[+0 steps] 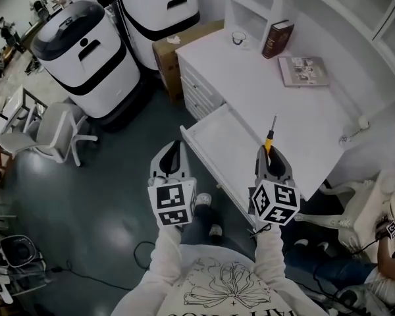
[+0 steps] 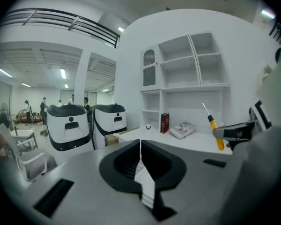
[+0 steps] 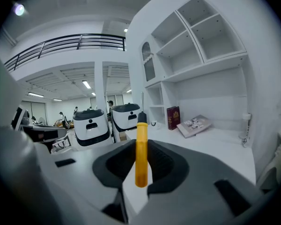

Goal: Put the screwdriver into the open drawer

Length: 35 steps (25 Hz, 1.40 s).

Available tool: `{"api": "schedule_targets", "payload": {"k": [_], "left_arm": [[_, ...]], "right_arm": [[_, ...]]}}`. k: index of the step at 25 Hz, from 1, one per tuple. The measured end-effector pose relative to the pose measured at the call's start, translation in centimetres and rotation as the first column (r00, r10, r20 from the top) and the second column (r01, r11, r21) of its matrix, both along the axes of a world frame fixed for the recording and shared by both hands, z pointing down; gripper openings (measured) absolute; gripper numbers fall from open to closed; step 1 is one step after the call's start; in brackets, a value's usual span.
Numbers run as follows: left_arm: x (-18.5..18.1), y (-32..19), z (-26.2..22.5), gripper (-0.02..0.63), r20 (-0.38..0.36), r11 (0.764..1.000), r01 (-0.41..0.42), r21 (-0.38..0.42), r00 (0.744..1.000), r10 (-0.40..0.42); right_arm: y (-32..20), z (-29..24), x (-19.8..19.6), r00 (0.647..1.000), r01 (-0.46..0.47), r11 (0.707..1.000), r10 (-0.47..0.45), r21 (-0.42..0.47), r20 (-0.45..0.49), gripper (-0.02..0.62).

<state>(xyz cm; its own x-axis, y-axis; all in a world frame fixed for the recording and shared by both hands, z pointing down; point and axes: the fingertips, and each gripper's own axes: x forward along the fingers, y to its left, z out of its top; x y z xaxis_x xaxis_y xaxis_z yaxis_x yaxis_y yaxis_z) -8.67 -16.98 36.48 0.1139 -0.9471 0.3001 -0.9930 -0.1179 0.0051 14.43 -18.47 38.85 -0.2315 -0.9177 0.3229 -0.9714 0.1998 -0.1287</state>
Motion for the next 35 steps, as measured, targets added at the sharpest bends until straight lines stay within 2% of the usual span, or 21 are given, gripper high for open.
{"api": "schedule_targets", "payload": {"k": [9, 17, 28, 35], "left_arm": [[-0.6, -8.3, 2.9, 0.009, -0.010, 0.996, -0.060, -0.066, 0.998, 0.060], [-0.6, -13.1, 6.3, 0.009, -0.014, 0.985, -0.113, -0.132, 0.994, 0.112], [0.3, -15.8, 12.4, 0.009, -0.031, 0.957, -0.157, -0.244, 0.988, 0.154], [1.9, -15.9, 15.9, 0.009, -0.038, 0.938, -0.157, -0.310, 0.987, 0.153]], "right_arm": [[-6.9, 2.9, -0.9, 0.999, -0.037, 0.997, 0.035, -0.068, -0.028, 0.072], [-11.0, 6.2, -1.3, 0.998, -0.051, 0.990, 0.044, -0.134, -0.052, 0.072], [-12.7, 12.3, -1.4, 0.996, -0.049, 0.966, 0.030, -0.252, -0.079, 0.072], [-12.8, 16.7, -1.1, 0.996, 0.007, 0.942, -0.035, -0.334, -0.079, 0.072]]}}
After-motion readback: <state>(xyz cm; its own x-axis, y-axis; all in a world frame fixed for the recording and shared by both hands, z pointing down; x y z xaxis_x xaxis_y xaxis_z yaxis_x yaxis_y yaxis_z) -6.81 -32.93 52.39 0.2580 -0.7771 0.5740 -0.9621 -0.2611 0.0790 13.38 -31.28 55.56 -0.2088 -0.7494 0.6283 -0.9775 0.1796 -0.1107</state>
